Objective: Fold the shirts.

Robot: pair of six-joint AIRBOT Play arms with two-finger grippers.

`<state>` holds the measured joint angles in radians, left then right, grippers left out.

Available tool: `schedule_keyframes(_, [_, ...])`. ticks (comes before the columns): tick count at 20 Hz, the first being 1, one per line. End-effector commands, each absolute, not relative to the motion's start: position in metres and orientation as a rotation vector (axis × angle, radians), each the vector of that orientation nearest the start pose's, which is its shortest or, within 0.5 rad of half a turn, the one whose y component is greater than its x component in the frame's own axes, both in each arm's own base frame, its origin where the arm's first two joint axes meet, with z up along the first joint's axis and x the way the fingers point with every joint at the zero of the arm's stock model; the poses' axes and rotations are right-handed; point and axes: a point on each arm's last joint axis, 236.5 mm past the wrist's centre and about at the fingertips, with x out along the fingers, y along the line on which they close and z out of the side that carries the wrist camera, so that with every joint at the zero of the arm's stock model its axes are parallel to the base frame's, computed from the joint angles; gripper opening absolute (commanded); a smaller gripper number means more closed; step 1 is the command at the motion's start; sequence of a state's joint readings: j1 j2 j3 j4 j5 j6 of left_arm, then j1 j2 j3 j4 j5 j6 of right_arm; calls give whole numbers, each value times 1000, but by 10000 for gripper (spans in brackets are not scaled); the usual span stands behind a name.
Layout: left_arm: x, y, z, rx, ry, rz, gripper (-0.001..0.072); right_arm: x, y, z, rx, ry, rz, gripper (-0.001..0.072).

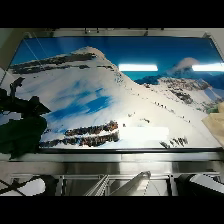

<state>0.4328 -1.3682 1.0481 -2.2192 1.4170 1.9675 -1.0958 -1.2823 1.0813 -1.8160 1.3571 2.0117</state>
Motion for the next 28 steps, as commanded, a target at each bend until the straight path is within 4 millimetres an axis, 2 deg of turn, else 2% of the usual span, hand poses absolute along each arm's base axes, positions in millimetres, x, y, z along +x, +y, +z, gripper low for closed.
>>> schedule_keyframes(1, [332,-2,-14,-640,1401,-352,18,97,-301,-31,958,1309,-1312,311])
schedule_keyframes(2, [332,-2,-14,-640,1400,-352,18,94,-298,-29,947,1341,-1291,585])
schedule_keyframes(3, [332,-2,-14,-640,1400,-352,18,89,-294,-24,936,1377,-1289,645])
schedule_keyframes(6, [334,-4,-12,-649,1393,-357,18,81,-282,2,962,1435,-1292,645])
schedule_keyframes(8, [340,-7,-6,-635,1377,-369,17,86,-272,27,985,1441,-1279,645])
schedule_keyframes(10, [350,-14,8,-583,1352,-400,17,98,-262,53,975,1431,-1251,645])
schedule_keyframes(12, [362,-24,30,-516,1321,-446,17,136,-247,71,977,1372,-1126,644])
schedule_keyframes(14, [373,-42,54,-436,1284,-505,17,200,-216,78,1006,1292,-891,628])
schedule_keyframes(15, [378,-51,65,-399,1262,-530,17,234,-196,81,1013,1254,-765,459])
schedule_keyframes(16, [383,-62,76,-362,1240,-557,17,270,-170,87,1001,1216,-627,98])
schedule_keyframes(17, [385,-74,84,-329,1225,-586,17,301,-142,93,970,1192,-495,24])
schedule_keyframes(19, [380,-94,94,-285,1212,-631,17,345,-71,106,858,1180,-240,24])
schedule_keyframes(21, [359,-115,93,-260,1218,-667,17,364,-4,117,705,1176,-31,22])
schedule_keyframes(22, [342,-125,91,-255,1227,-685,17,368,35,124,600,1164,83,22])
schedule_keyframes(23, [322,-135,88,-258,1236,-706,17,367,74,131,496,1135,202,21])
schedule_keyframes(25, [281,-147,79,-257,1247,-719,17,343,146,136,344,1096,402,21])
schedule_keyframes(26, [262,-149,74,-256,1246,-719,17,327,174,133,295,1082,479,21])
schedule_keyframes(28, [230,-149,61,-276,1255,-703,18,290,215,113,212,1052,584,22])
